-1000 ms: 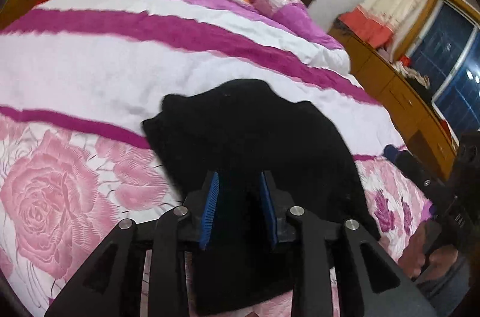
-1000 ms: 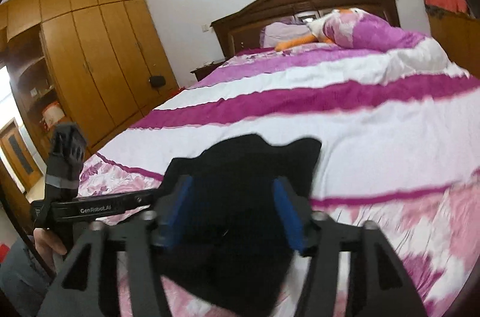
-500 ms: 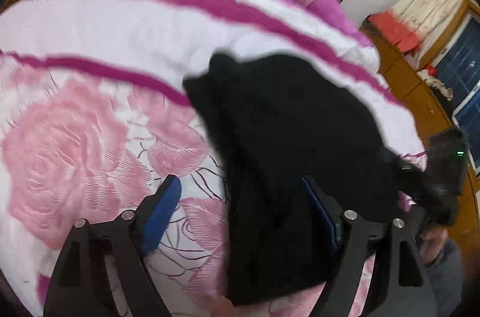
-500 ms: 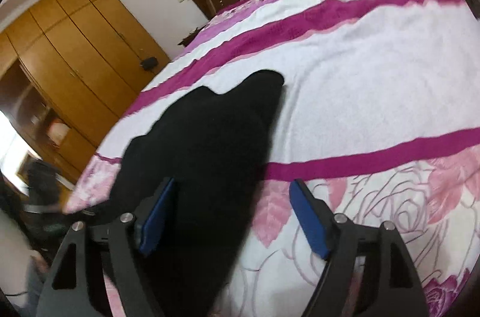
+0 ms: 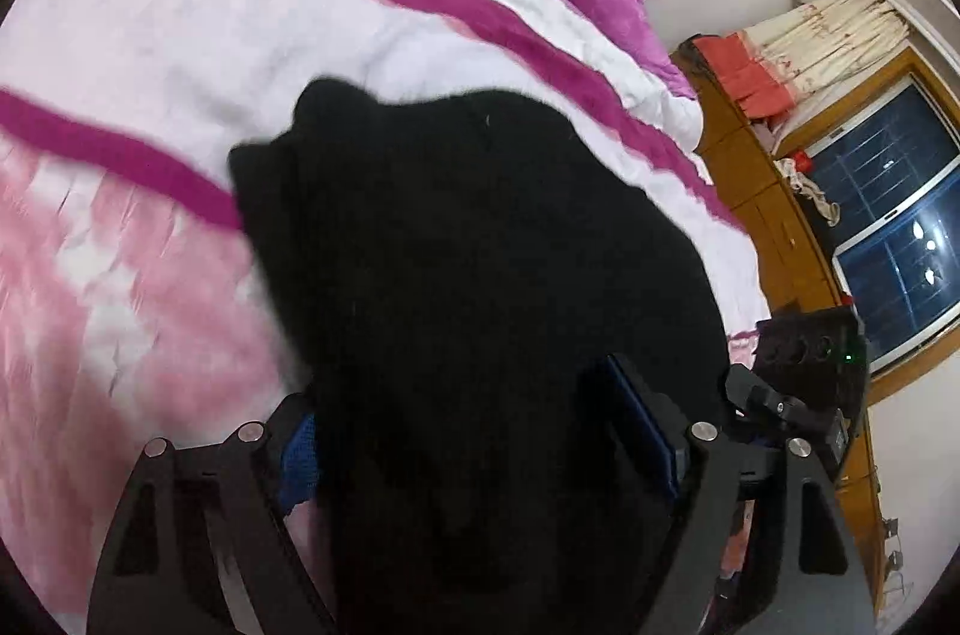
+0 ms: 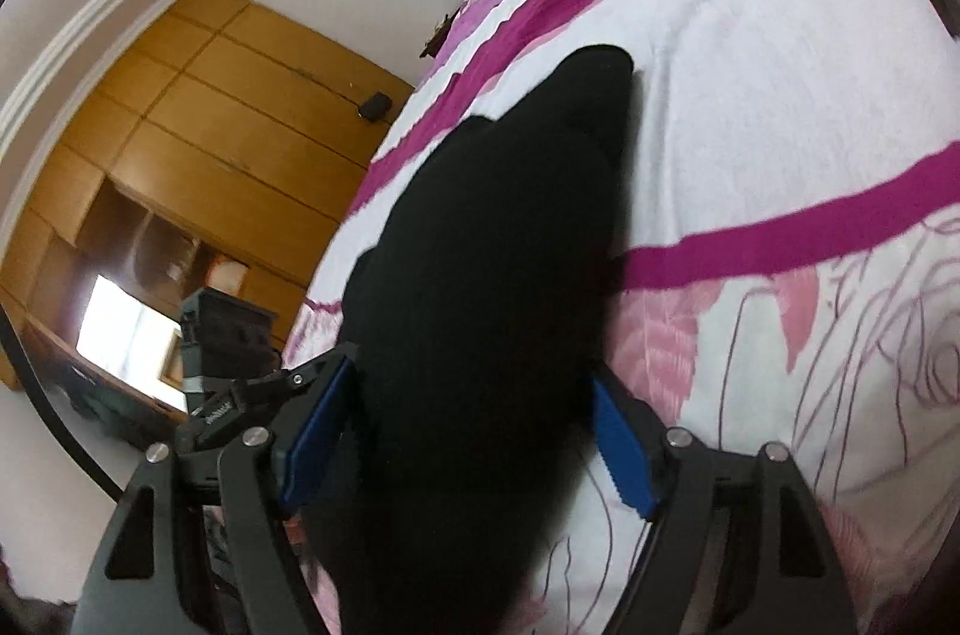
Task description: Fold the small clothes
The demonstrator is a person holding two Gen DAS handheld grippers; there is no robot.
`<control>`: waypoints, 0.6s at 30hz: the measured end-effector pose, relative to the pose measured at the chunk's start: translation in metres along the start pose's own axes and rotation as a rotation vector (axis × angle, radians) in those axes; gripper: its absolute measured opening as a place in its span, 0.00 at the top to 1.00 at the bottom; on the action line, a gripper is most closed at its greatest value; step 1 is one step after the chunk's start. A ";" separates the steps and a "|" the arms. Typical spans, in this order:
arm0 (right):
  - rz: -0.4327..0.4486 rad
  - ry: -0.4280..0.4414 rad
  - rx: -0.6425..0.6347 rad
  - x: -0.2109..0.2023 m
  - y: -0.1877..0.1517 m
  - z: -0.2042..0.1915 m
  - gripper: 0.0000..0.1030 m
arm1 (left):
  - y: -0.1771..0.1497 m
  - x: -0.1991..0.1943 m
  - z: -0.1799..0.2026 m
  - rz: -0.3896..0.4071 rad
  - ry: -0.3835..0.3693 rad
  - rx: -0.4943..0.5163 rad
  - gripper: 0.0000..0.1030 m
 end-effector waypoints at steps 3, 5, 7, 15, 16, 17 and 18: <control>-0.008 0.011 0.043 0.007 0.013 0.006 0.24 | 0.009 0.007 -0.007 0.018 -0.052 -0.069 0.36; -0.004 0.016 0.070 0.011 0.017 0.010 0.25 | 0.011 0.012 -0.011 -0.001 -0.089 -0.082 0.37; -0.001 0.003 0.078 0.009 0.012 0.015 0.30 | 0.004 0.007 -0.010 -0.026 -0.126 -0.077 0.40; 0.010 0.019 0.003 0.007 0.003 0.008 0.31 | 0.001 0.011 -0.015 -0.067 -0.246 -0.137 0.40; 0.016 0.024 0.012 0.009 0.006 0.009 0.31 | 0.007 0.016 -0.018 -0.060 -0.269 -0.155 0.41; 0.019 0.028 0.017 0.010 0.007 0.010 0.31 | 0.010 0.018 -0.019 -0.055 -0.284 -0.165 0.42; 0.023 0.031 0.023 0.015 0.013 0.011 0.31 | 0.014 0.021 -0.021 -0.053 -0.303 -0.173 0.42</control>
Point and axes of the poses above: each gripper's, at about its wrist camera, not at the fingertips, and x roughly the way its jaws point, z to its right, y to its top, the point moved 2 cm from there along x, roughly the way its jaws point, and after that the axes turned 5 degrees about z, right-handed, at the moved point
